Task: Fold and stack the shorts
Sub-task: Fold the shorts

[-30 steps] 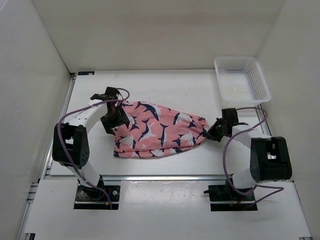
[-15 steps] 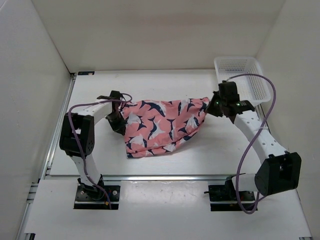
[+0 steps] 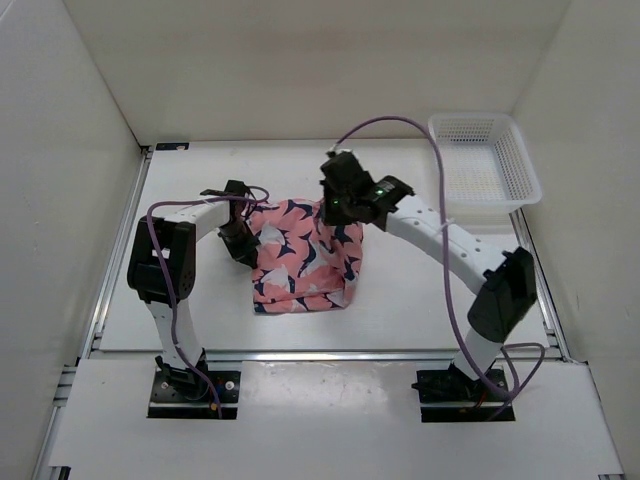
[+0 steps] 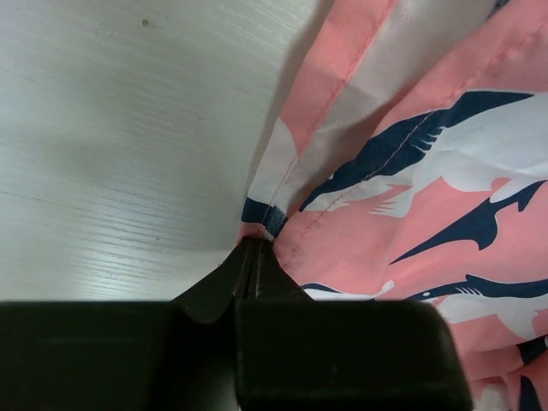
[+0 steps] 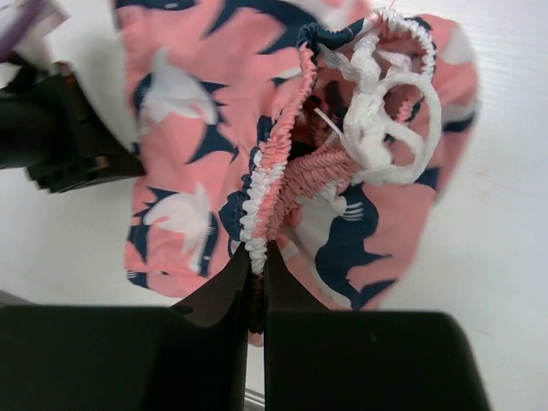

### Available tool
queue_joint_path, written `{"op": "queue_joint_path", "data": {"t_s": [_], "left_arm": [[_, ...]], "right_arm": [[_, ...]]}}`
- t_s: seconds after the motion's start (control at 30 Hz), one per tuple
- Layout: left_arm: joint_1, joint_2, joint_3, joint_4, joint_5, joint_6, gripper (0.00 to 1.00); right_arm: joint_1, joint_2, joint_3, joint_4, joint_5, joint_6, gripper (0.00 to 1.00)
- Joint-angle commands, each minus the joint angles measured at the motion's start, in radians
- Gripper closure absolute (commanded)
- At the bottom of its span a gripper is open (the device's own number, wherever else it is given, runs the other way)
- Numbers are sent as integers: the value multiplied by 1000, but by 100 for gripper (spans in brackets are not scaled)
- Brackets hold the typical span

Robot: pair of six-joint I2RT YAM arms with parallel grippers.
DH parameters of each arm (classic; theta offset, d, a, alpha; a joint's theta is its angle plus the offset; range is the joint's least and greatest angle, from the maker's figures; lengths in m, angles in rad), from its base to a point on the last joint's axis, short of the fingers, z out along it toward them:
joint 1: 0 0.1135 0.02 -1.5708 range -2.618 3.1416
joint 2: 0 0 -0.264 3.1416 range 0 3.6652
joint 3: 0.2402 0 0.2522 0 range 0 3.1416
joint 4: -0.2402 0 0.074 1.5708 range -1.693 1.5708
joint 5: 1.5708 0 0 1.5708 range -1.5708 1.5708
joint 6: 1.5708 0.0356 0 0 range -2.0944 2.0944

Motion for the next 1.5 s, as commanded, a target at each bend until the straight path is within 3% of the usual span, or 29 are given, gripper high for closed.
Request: {"op": "queue_joint_path", "data": {"t_s": [0.0, 0.3, 0.63, 0.7, 0.77, 0.8, 0.83, 0.87, 0.9, 0.97, 1.07, 1.17, 1.2, 1.23, 1.27, 1.33, 1.4, 1.47], "left_arm": [[-7, 0, 13, 36, 18, -6, 90], [12, -31, -16, 36, 9, 3, 90], [59, -93, -16, 24, 34, 22, 88], [78, -142, -16, -11, 56, 31, 76], [111, -182, 8, -42, 66, 58, 51], [124, -219, 19, -66, 98, 69, 46], [149, -236, 40, -77, 112, 80, 20], [163, -248, 54, -91, 121, 89, 13], [176, -261, 70, -106, 121, 103, 11], [197, -279, 115, -140, 121, 114, 8], [208, -302, 177, -192, 58, 123, 8], [181, -327, 191, -201, 28, 143, 17], [164, -337, 191, -201, 27, 154, 23], [145, -338, 191, -192, 18, 154, 44], [127, -338, 191, -183, 39, 154, 55], [72, -310, 179, -143, 85, 143, 79], [18, -273, 169, -120, 98, 125, 89], [-28, -201, 195, -97, 142, 112, 89]], "right_arm": [[79, 87, 115, -17, 40, -10, 100], [218, 395, 392, -17, -21, -31, 100], [229, 497, 428, 73, -87, -20, 100], [220, 508, 437, 98, -180, -31, 91], [220, 497, 437, 131, -235, -65, 77], [220, 471, 401, 144, -246, -65, 63], [220, 456, 384, 158, -259, -75, 57], [220, 421, 368, 176, -259, -89, 50], [220, 400, 353, 176, -259, -89, 42], [220, 327, 307, 187, -249, -100, 35], [211, 192, 192, 187, -185, -120, 33], [170, 56, 71, 220, -153, -106, 33], [154, 29, -5, 230, -141, -94, 38], [139, 8, -40, 230, -124, -76, 68], [93, -8, -66, 230, -111, -57, 82], [3, -6, -110, 201, -139, -8, 100], [-48, 20, -120, 201, -200, 1, 100], [-90, 81, -86, 191, -261, -15, 100]]}}
